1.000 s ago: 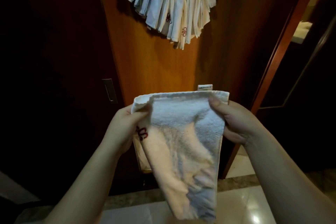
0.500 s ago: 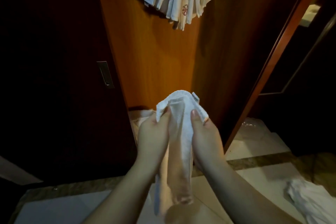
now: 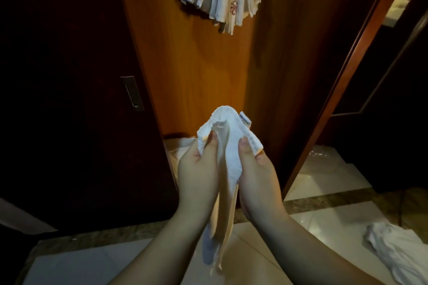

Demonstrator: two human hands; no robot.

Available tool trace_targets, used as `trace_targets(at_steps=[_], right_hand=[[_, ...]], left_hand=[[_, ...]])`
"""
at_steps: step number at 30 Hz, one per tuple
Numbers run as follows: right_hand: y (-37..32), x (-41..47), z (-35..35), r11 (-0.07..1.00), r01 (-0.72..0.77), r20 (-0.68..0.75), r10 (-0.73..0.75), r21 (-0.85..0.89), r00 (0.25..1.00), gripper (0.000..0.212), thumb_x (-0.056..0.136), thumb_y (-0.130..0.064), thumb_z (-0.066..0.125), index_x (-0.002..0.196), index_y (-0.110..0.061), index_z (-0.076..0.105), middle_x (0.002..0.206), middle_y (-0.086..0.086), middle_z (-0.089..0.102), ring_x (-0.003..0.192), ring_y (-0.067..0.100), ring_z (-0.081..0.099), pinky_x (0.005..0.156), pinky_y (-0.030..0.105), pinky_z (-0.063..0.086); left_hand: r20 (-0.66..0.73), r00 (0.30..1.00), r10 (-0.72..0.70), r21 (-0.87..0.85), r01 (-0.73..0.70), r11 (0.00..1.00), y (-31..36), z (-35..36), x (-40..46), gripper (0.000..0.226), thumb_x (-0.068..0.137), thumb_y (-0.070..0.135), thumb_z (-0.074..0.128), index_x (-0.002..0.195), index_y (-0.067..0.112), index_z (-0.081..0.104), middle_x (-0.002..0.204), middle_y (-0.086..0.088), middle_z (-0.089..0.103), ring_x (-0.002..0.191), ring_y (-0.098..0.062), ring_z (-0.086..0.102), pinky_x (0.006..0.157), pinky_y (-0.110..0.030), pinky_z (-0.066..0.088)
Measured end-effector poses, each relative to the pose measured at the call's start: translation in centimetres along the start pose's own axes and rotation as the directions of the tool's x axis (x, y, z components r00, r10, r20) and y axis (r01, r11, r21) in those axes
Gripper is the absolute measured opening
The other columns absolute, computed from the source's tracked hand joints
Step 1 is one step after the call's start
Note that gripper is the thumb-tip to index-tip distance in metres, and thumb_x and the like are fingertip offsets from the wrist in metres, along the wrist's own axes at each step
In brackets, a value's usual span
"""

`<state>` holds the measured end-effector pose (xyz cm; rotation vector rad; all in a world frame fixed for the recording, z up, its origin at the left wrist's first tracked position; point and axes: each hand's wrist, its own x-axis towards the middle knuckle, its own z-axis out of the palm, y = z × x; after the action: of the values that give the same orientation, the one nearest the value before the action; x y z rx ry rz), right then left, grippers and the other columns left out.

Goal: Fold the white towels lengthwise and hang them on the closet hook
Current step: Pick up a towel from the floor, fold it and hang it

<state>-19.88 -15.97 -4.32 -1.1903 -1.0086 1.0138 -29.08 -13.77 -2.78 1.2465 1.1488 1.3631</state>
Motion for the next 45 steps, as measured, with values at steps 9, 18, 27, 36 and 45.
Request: trace_targets(at_steps=[9, 18, 27, 36, 45], right_hand=[[-1.4, 0.4, -1.5, 0.994, -0.005, 0.285, -0.025, 0.105, 0.958, 0.044, 0.086, -0.073, 0.043, 0.115, -0.049, 0.065, 0.122, -0.018, 0.07, 0.121, 0.0, 0.06, 0.095, 0.015, 0.049], [-4.3, 2.3, -3.3, 0.918, 0.074, 0.086, -0.044, -0.39, 0.995, 0.063, 0.079, -0.075, 0.038, 0.103, -0.027, 0.07, 0.093, 0.0, 0.076, 0.084, 0.012, 0.072, 0.075, 0.037, 0.056], [-10.4, 6.8, -5.1, 0.579, 0.558, 0.542, -0.224, -0.595, 0.81, 0.057, 0.095, -0.053, 0.042, 0.106, -0.004, 0.069, 0.097, 0.011, 0.073, 0.089, 0.022, 0.068, 0.08, 0.041, 0.051], [-11.8, 10.3, -5.5, 0.88, 0.421, 0.372, -0.323, -0.221, 0.87, 0.052, 0.088, -0.074, 0.05, 0.101, -0.031, 0.075, 0.104, -0.003, 0.077, 0.098, 0.013, 0.073, 0.086, 0.03, 0.058], [3.6, 10.5, -7.1, 0.875, -0.46, 0.465, 0.347, 0.153, 0.815, 0.068, 0.065, -0.071, 0.079, 0.11, -0.02, 0.079, 0.117, 0.01, 0.074, 0.107, 0.024, 0.071, 0.084, 0.037, 0.059]], left_hand=[[0.441, 0.897, -0.021, -0.157, 0.1, 0.983, -0.8, 0.0, -0.8, 0.074, 0.09, 0.07, 0.023, 0.149, 0.027, 0.039, 0.156, -0.001, 0.042, 0.141, -0.008, 0.041, 0.117, -0.033, 0.036], [0.42, 0.902, 0.101, 0.047, -0.133, 0.99, -0.6, -1.6, 1.4, 0.06, 0.088, 0.072, 0.03, 0.135, 0.043, 0.054, 0.139, 0.037, 0.048, 0.13, 0.021, 0.036, 0.099, -0.008, 0.033], [0.44, 0.898, -0.002, -0.032, 0.018, 0.999, 1.8, -3.0, 7.3, 0.03, 0.073, 0.023, 0.081, 0.102, 0.02, 0.075, 0.107, -0.004, 0.076, 0.1, -0.022, 0.073, 0.079, -0.034, 0.058], [0.592, 0.803, -0.074, -0.146, 0.197, 0.97, 3.4, -0.9, 7.8, 0.027, 0.075, 0.023, 0.077, 0.103, 0.021, 0.079, 0.112, -0.012, 0.074, 0.103, -0.031, 0.07, 0.083, -0.039, 0.058], [0.442, 0.878, -0.185, -0.207, 0.301, 0.931, 7.8, 1.2, 10.0, 0.037, 0.087, 0.024, 0.071, 0.121, 0.011, 0.062, 0.109, -0.012, 0.075, 0.099, -0.032, 0.073, 0.083, -0.054, 0.059]])
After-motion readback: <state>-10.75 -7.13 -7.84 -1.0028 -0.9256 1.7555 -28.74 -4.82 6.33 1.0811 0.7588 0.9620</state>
